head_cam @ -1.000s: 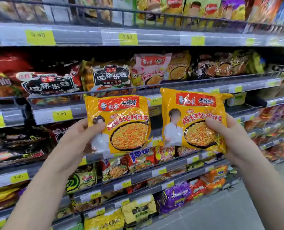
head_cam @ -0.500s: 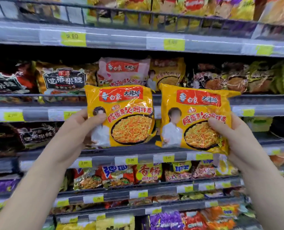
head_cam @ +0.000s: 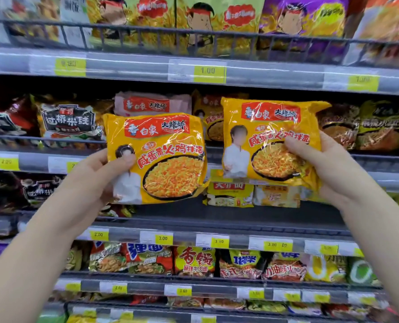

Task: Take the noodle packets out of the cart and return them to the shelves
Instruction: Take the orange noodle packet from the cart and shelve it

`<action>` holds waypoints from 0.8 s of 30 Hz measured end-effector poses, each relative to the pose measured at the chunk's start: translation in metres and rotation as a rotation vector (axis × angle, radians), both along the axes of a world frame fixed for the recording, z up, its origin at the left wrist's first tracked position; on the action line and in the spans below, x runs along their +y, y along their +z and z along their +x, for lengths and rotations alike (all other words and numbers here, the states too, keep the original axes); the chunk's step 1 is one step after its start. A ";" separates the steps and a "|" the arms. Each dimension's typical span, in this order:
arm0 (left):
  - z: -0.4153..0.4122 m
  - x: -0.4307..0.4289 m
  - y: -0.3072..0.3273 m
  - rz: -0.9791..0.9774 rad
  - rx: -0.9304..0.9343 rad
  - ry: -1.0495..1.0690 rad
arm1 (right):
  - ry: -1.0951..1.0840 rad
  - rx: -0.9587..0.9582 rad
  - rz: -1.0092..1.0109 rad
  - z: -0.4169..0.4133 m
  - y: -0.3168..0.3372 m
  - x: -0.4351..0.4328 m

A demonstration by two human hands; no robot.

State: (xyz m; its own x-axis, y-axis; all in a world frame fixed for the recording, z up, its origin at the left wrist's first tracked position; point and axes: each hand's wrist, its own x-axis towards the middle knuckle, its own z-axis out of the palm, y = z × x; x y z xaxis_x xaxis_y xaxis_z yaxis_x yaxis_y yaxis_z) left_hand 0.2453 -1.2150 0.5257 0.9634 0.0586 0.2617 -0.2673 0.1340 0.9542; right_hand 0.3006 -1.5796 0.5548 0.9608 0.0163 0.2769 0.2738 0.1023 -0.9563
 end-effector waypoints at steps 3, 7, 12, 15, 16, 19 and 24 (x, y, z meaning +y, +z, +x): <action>0.003 -0.005 -0.001 0.001 -0.008 -0.009 | 0.022 -0.007 -0.003 0.022 0.010 0.002; 0.006 -0.017 -0.003 -0.002 -0.037 -0.010 | 0.043 0.019 0.000 0.047 0.020 0.014; 0.008 -0.024 -0.012 -0.039 -0.011 -0.016 | 0.032 0.069 0.085 0.078 0.030 0.041; 0.007 -0.021 -0.018 -0.066 -0.004 -0.014 | 0.019 0.096 0.069 0.089 0.035 0.052; 0.007 -0.022 -0.019 -0.058 -0.002 -0.013 | 0.035 0.096 0.043 0.092 0.035 0.055; 0.002 -0.023 -0.022 -0.055 -0.013 -0.010 | 0.026 0.084 -0.076 0.114 0.030 0.055; 0.002 -0.010 -0.035 -0.078 0.004 0.018 | -0.024 0.201 -0.186 0.113 0.035 0.066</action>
State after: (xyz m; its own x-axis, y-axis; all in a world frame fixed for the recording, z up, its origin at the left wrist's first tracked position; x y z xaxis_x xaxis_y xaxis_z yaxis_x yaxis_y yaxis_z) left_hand 0.2474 -1.2251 0.4911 0.9629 0.0961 0.2521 -0.2669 0.2035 0.9420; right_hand 0.4140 -1.5133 0.5900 0.9969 0.0252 0.0749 0.0768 -0.0842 -0.9935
